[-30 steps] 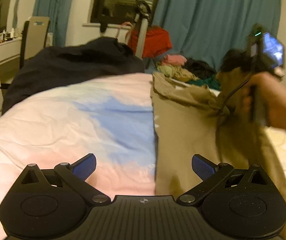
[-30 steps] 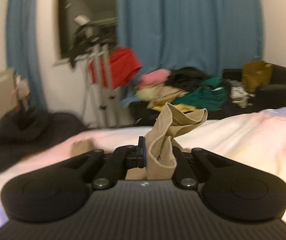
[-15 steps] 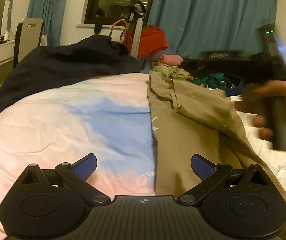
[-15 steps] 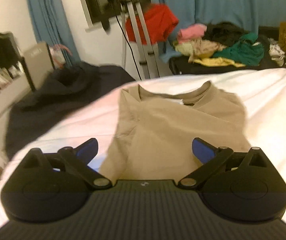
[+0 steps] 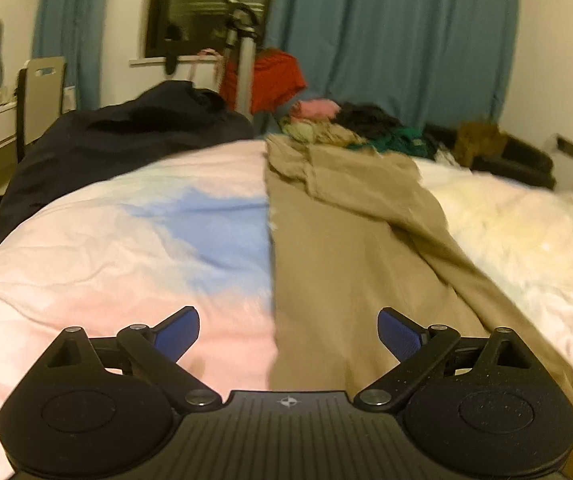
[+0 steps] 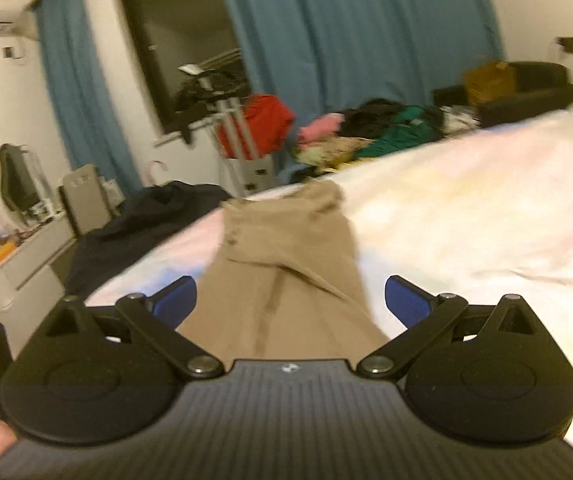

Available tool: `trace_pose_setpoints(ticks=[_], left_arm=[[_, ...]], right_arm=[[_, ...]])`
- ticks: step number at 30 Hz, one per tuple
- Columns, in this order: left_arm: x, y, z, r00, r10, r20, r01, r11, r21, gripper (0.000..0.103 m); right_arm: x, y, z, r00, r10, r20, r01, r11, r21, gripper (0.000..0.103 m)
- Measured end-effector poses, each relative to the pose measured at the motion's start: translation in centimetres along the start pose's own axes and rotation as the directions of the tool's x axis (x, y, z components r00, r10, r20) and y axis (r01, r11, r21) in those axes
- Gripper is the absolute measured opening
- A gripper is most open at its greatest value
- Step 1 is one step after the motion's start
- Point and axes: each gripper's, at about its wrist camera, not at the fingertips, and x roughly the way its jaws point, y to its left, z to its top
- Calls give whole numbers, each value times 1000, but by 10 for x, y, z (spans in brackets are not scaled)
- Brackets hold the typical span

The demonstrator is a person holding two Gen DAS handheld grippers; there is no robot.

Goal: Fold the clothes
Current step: 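Grasp the t-shirt hem with the left tool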

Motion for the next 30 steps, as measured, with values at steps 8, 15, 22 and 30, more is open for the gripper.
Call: trace_pose_setpoints(ticks=[8,15,22,30], left_arm=[[-3,-80,-7,978,-158,-134,163,986,26,90],[12,-180,-10,920,-302,-250,318,948,26,80],[34,-243,-26,851,-382,-360,428,902,57,66],[60,-253,-49,816,-364,-449,454,884,111,20]], right_arm=[[-38,-73,7,972,-174,160,145,974,174,102],[-41,-104,0,969,-164,185,111,958,266,102],[-60,-119,-2,941,-207,269,116,941,317,102],[-57,-117,-4,936,-221,273,138,946,294,102]])
